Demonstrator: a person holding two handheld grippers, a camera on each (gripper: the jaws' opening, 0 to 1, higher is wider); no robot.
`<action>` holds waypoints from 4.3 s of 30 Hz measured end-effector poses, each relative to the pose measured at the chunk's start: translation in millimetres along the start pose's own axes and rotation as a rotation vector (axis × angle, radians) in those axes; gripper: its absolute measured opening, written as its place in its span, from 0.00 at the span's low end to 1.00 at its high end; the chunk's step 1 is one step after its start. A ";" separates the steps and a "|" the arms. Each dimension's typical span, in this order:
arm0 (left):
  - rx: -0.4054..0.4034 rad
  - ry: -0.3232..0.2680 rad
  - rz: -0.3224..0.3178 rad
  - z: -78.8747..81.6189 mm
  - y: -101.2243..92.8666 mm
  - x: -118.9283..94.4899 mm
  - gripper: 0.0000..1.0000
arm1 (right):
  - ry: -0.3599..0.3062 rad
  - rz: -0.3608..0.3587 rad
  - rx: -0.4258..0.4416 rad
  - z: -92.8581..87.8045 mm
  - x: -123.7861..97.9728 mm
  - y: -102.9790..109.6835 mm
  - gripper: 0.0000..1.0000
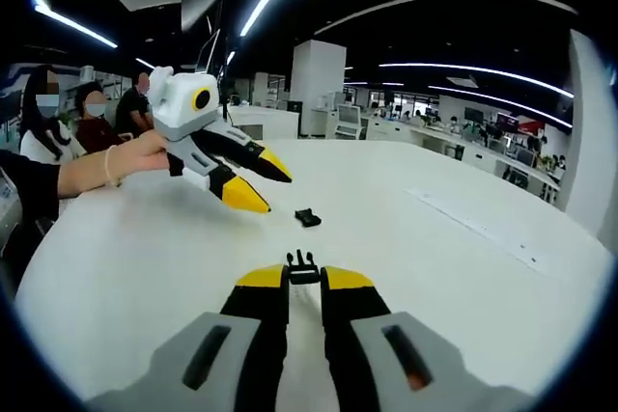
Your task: Snap the two parts of the plastic buckle together until the buckle closes and remains connected.
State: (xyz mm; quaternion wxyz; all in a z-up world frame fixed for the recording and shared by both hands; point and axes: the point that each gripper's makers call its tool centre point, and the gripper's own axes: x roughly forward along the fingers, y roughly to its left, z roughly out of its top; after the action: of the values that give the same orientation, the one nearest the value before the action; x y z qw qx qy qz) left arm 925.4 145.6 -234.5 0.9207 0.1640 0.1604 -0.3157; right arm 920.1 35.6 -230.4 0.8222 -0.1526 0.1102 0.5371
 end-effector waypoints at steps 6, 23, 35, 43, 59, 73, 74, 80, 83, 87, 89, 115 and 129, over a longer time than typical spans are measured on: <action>-0.013 0.011 -0.036 -0.3 0.6 9.9 0.29 | 0.001 0.010 0.002 1.5 -0.1 3.1 0.13; -0.103 0.032 -0.120 -9.0 8.4 28.0 0.28 | 0.007 0.016 0.003 0.5 1.0 5.3 0.13; -0.074 0.075 -0.177 -11.3 1.2 33.2 0.25 | 0.015 0.023 0.014 -3.5 2.7 7.2 0.13; -0.151 0.057 -0.216 -12.3 -5.5 37.8 0.19 | 0.016 0.020 0.012 -5.0 1.2 7.7 0.13; -0.197 0.043 -0.207 -11.9 -2.9 40.1 0.13 | 0.023 0.021 0.014 -6.7 2.5 8.6 0.13; -0.223 0.018 -0.186 -8.1 5.6 35.1 0.13 | 0.023 0.021 0.014 -5.2 2.5 7.7 0.13; -0.223 0.017 -0.183 -7.9 6.0 33.6 0.13 | 0.024 0.020 0.014 -5.4 2.5 7.2 0.13; -0.229 -0.002 -0.175 -4.6 8.1 25.8 0.13 | 0.027 0.021 0.013 -6.5 3.0 7.1 0.13; -0.222 -0.005 -0.177 -3.7 6.0 20.0 0.13 | 0.029 0.021 0.010 -7.0 3.1 7.8 0.13; -0.206 -0.010 -0.181 -2.3 2.6 12.1 0.13 | 0.028 0.021 0.008 -7.0 3.5 8.3 0.13; -0.210 -0.026 -0.194 1.1 -1.5 6.4 0.13 | 0.031 0.019 0.008 -7.8 3.6 7.9 0.13; -0.094 -0.031 -0.250 -10.5 -35.6 -33.1 0.13 | 0.050 0.057 -0.020 -14.9 5.8 15.7 0.13; -0.081 -0.024 -0.300 -14.0 -36.2 -36.9 0.13 | 0.004 0.044 -0.097 -1.7 2.2 16.0 0.13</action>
State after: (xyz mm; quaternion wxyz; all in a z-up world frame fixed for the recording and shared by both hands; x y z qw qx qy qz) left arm 872.1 143.7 -239.6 0.8710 0.0974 0.1848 -0.4447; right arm 906.3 42.9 -234.8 0.8016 -0.1910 0.0891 0.5594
